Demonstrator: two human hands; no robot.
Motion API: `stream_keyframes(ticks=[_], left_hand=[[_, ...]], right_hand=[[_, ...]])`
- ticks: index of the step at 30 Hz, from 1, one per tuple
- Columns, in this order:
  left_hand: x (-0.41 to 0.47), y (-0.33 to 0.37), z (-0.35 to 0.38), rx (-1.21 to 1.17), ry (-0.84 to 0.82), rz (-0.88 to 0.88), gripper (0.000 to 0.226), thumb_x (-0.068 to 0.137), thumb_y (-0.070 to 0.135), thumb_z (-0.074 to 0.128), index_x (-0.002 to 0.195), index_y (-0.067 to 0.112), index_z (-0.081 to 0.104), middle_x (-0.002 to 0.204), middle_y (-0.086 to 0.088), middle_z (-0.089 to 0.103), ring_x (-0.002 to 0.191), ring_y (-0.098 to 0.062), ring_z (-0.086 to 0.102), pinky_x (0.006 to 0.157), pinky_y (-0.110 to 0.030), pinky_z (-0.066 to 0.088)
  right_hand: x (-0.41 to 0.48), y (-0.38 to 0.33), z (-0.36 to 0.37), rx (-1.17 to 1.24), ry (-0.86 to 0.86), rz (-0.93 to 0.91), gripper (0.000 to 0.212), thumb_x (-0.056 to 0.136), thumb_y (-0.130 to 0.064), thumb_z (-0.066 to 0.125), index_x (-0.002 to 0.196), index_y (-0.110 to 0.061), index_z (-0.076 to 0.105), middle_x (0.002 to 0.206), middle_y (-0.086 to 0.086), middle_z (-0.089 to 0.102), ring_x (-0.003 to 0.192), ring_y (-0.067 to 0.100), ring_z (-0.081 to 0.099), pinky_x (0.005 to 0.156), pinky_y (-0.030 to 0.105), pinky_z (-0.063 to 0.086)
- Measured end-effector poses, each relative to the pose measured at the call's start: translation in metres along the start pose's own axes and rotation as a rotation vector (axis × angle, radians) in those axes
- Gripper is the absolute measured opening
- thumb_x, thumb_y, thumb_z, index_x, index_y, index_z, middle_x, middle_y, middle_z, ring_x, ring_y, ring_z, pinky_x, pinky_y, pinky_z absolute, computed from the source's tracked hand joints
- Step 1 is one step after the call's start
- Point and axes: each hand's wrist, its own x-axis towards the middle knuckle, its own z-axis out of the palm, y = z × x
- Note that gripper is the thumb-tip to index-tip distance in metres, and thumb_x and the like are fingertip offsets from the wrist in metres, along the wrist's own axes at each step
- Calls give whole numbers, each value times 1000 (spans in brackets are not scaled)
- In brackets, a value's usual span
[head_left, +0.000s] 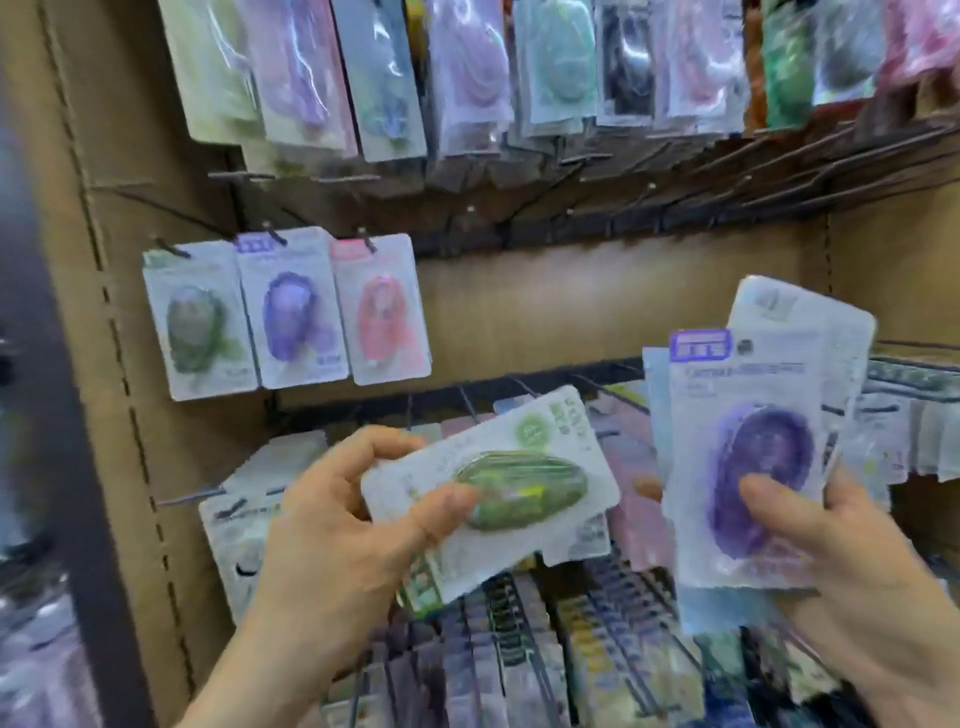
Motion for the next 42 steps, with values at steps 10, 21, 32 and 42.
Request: stream_keyframes(ticks=[10,21,32,42], left_hand=[[83,25,-55,100,-267,34,16,66,16,75,79,6,75,75,-5,75,65,-8,69,57,-13,49],[98,8,-82,-219,180,-12,37,75,5,68,110,12,57,83,-18,75,67,-25,73,52,-29,57],[114,21,-146,397,530,337,19,87,15,70,101,25,63,72,1,73,61,-10,70,47,-21,52],[135,26,-181,706,451,258,46,94,16,63,138,23,54,107,5,69,90,-9,68,76,-35,61]], right_hand=[[77,6,98,-183,-382,-114,81,17,-48,97,90,-22,75,91,16,76,75,30,74,61,35,59],[91,60,160,101,-28,-131,102,0,-65,87,95,-31,76,87,6,78,80,29,75,73,51,60],[80,72,252,65,-85,-178,66,39,-41,92,100,-25,72,89,-15,76,81,0,71,78,27,56],[76,71,300,188,-79,-245,60,38,-37,79,97,-30,67,80,-34,69,75,-16,64,56,0,44]])
